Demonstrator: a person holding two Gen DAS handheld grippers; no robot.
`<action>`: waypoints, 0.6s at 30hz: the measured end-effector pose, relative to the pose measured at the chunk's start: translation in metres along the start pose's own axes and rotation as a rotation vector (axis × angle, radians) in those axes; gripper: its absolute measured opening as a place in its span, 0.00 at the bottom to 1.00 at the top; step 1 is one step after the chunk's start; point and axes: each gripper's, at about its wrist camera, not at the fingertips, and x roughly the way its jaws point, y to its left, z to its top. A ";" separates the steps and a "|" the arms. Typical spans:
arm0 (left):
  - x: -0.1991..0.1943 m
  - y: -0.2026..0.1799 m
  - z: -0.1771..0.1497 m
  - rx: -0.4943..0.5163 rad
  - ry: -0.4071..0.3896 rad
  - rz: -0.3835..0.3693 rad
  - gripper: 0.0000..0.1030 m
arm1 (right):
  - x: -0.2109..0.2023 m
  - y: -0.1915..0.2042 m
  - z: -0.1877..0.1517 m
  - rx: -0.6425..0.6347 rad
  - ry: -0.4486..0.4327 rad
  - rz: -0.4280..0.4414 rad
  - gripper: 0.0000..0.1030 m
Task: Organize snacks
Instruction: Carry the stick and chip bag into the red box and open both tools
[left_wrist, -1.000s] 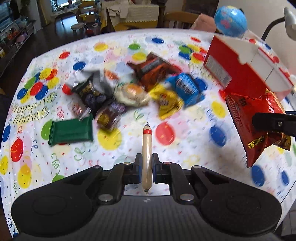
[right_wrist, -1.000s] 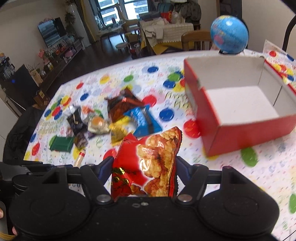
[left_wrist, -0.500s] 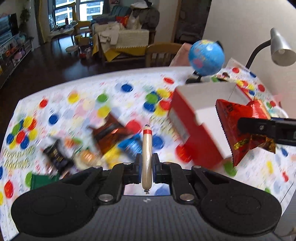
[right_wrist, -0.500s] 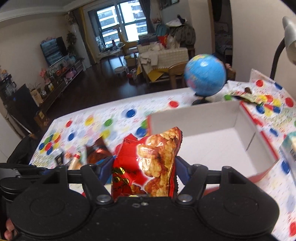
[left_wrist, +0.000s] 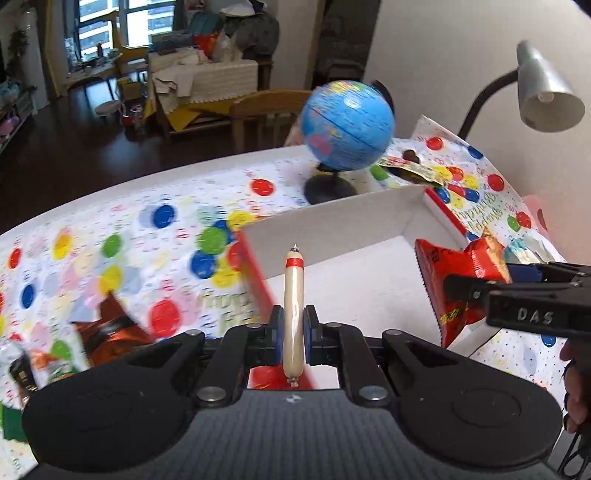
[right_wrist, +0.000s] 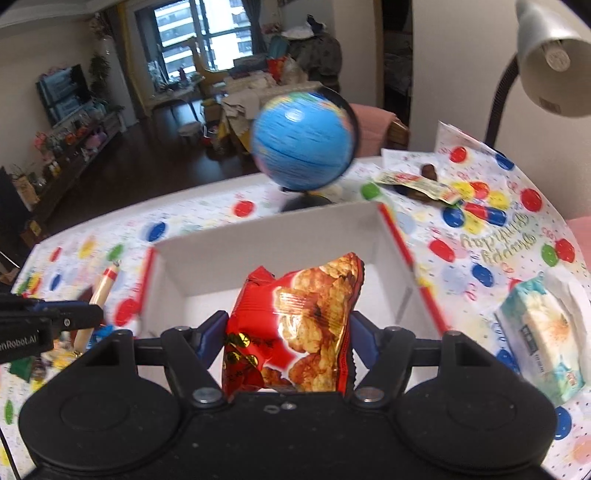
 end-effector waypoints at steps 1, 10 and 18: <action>0.006 -0.007 0.002 0.007 0.006 -0.004 0.10 | 0.004 -0.005 -0.001 0.004 0.007 -0.002 0.67; 0.051 -0.048 0.009 0.092 0.068 0.016 0.10 | 0.031 -0.041 -0.007 0.038 0.073 -0.004 0.68; 0.081 -0.061 0.001 0.133 0.140 0.046 0.10 | 0.041 -0.047 -0.016 0.013 0.101 -0.008 0.76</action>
